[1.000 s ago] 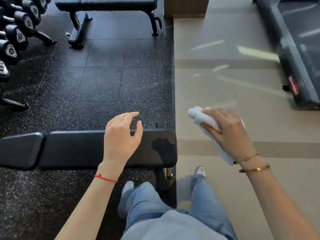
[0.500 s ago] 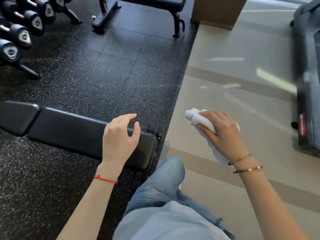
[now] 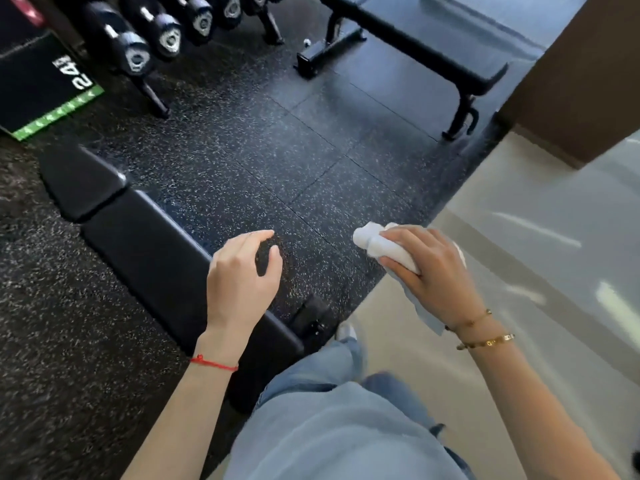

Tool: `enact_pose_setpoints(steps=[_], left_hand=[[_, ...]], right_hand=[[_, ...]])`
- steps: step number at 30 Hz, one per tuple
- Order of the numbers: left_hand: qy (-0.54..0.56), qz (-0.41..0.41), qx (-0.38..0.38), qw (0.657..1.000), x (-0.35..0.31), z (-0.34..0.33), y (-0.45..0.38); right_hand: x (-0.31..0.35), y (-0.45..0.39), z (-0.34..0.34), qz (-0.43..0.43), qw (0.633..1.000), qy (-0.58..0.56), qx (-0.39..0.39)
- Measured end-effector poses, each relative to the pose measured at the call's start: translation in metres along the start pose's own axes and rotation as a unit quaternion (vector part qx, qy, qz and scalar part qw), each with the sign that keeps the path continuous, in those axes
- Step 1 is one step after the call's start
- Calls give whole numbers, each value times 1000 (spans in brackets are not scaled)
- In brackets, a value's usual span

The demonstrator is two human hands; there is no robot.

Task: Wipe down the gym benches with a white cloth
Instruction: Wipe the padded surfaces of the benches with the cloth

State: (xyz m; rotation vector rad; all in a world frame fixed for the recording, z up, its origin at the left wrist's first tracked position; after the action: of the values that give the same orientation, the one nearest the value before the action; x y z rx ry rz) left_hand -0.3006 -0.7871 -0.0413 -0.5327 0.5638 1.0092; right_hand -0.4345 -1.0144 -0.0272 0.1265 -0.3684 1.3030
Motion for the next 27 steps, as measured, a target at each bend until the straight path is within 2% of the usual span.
enact_pose_setpoints(steps=[7, 13, 18, 23, 27], left_hand=[[-35, 100, -86, 991, 12, 19, -66], [-75, 207, -175, 960, 40, 41, -94], [-100, 301, -276, 907, 63, 55, -108], [-127, 412, -372, 822, 81, 62, -118], [-128, 477, -429, 757, 83, 55, -116]], right_hand=[[4, -143, 1, 137, 989, -14, 53], [37, -251, -30, 280, 952, -33, 119], [93, -343, -63, 430, 887, -34, 165], [162, -420, -99, 584, 784, -15, 211], [206, -446, -132, 669, 700, -22, 249]])
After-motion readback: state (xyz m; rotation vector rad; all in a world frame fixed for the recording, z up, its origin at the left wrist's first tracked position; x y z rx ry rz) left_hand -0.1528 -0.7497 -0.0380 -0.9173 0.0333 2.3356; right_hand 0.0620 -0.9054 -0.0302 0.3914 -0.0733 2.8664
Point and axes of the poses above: each hand's wrist, its own y-axis away from the middle knuckle, its own z-axis out of the back of the hand, x = y × z, the point moved 8 cm from there along -y, towards the middle knuckle, and after that the axes turned 8 degrees about y, right-handed, at the moved point
